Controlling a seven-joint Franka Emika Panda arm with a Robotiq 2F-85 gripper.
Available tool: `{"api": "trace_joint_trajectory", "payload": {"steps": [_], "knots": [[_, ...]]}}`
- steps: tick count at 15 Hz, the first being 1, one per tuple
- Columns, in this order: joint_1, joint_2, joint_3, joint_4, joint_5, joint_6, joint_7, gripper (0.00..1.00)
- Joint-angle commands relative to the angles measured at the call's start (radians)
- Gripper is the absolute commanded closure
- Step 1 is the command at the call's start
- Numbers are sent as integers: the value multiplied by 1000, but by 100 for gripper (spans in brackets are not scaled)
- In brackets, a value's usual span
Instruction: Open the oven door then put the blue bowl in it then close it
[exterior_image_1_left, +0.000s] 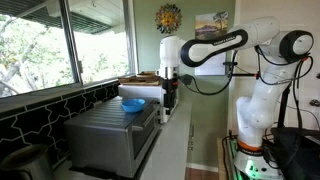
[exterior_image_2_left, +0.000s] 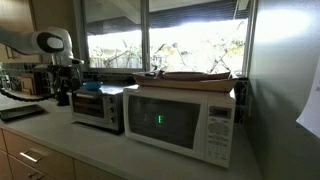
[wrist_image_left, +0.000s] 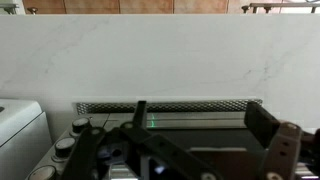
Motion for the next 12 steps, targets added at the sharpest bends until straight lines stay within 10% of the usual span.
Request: {"api": "trace_joint_trajectory", "payload": {"steps": [1,12], "knots": [[10,2,-8,3,-4,-3,4,0],[-26,-8,5,-17,159,64,404,0]]}}
